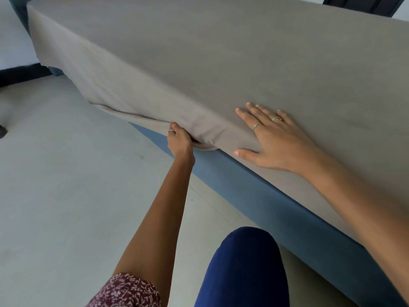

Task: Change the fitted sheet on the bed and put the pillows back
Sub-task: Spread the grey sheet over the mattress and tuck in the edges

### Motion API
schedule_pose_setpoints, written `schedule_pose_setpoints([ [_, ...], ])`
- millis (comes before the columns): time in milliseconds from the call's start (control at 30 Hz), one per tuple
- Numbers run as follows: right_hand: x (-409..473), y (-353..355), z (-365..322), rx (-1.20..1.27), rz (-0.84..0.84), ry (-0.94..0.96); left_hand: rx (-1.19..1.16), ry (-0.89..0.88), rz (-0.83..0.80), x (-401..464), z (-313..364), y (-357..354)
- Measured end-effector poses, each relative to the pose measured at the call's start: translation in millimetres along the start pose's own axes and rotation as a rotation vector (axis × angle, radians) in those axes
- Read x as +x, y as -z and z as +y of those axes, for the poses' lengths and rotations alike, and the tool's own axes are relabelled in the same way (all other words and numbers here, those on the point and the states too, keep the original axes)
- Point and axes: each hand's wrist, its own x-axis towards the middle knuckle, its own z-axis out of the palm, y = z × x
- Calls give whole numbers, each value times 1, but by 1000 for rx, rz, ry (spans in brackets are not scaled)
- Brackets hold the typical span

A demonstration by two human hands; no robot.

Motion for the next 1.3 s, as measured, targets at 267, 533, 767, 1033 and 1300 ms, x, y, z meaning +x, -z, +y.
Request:
schedule_pose_setpoints([
  [267, -2, -11, -3, -19, 93, -27, -23, -53, -1, -3, -17, 7],
  [533, -2, -7, -5, -29, 53, -21, -106, 375, -197, -24, -9, 23],
  [767, 19, 20, 0, 53, -39, 49, -196, 443, -261, 13, 19, 46],
  [1033, 74, 16, 13, -38, 278, 379, -76, 426, -330, 35, 11, 36],
  [1300, 71, -7, 14, 312, 346, 326, 54, 194, -197, 26, 36, 16],
])
